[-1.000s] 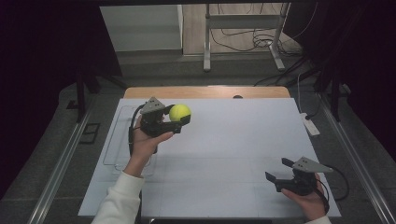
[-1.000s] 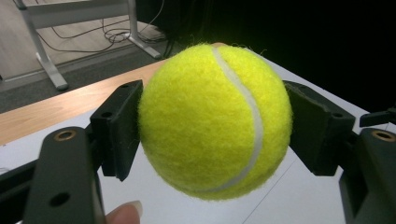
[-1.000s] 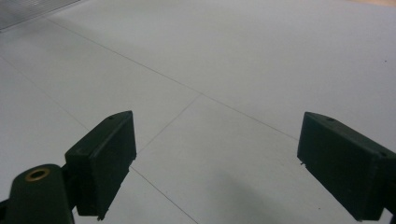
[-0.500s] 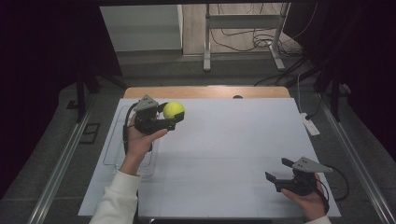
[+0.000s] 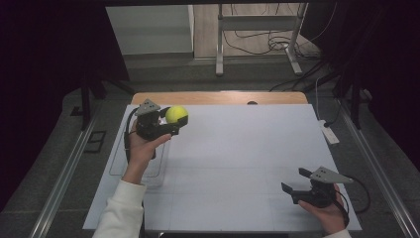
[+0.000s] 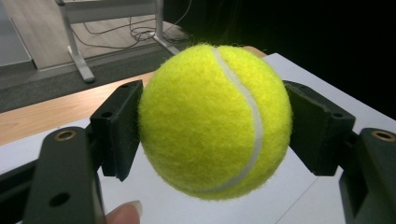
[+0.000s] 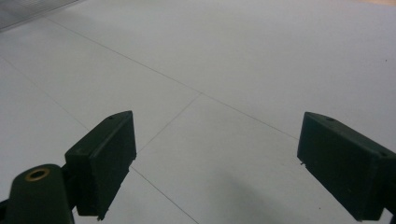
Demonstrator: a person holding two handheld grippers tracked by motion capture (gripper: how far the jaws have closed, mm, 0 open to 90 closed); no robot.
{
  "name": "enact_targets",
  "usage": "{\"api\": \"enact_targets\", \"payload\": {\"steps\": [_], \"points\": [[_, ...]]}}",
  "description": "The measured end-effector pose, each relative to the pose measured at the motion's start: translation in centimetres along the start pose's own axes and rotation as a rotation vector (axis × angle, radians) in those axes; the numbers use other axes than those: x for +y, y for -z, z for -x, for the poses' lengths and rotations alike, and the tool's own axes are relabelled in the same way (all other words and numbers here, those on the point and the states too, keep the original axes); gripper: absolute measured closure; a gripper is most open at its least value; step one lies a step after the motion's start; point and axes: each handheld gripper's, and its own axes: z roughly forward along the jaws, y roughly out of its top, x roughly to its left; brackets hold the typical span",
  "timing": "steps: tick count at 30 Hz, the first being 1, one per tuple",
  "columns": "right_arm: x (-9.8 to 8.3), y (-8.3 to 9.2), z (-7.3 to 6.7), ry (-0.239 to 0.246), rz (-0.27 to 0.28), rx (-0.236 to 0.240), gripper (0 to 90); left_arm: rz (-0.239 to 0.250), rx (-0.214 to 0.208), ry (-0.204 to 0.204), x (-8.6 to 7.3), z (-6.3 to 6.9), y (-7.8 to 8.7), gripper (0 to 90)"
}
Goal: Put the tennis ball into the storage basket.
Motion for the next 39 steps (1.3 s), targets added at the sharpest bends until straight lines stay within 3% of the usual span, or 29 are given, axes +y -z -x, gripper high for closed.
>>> {"api": "enact_targets", "payload": {"steps": [39], "points": [[0.0,0.0,0.0,0.000,0.004,0.004,12.2,-0.023,0.138,0.058,-1.1,-4.1,0.9,26.9]]}}
